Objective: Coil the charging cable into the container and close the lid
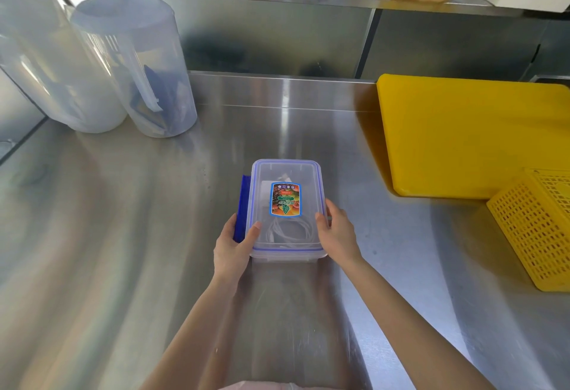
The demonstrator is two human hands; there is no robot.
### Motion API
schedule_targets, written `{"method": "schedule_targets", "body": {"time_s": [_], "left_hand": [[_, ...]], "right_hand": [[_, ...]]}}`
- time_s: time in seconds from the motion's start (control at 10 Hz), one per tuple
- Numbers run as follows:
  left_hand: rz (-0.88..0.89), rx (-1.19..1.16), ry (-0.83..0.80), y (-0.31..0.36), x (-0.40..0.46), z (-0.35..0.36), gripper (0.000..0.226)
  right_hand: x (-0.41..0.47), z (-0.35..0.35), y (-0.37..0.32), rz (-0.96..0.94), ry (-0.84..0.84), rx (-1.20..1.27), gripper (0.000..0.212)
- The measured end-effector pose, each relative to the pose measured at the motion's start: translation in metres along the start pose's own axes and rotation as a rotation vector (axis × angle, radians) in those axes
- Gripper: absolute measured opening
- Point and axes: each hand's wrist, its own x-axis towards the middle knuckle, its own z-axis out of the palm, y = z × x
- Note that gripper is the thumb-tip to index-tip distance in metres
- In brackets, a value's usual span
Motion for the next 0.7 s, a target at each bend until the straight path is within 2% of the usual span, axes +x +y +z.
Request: {"method": "schedule_targets", "body": {"time_s": [0.1,0.2,0.4,0.6,0.7], "left_hand": [[0.11,0.159,0.08,0.007,-0.003,0.004,0.05],[0.132,0.193,0.082,0.01,-0.006,0.005,0.05],[0.168,0.267,0.003,0.016,-0.003,0.0,0.052],[0.255,0.624,-0.179,0.026,0.018,-0.009,0.06],[0.284,0.87,-0.166,0.047,0.034,-0.01,0.07]], "right_hand": [[0.0,-0.001,0.0,0.005,0.0,-0.016,0.038],[-0.001,-0.002,-0.001,0.004,-0.003,-0.021,0.038],[-0.002,-0.01,-0.005,-0.001,-0.026,-0.04,0.038],[0.003,-0.03,-0.015,-0.038,-0.195,-0.255,0.042],[0.012,-0.049,-0.032,-0.014,-0.346,-0.501,0.063]]}}
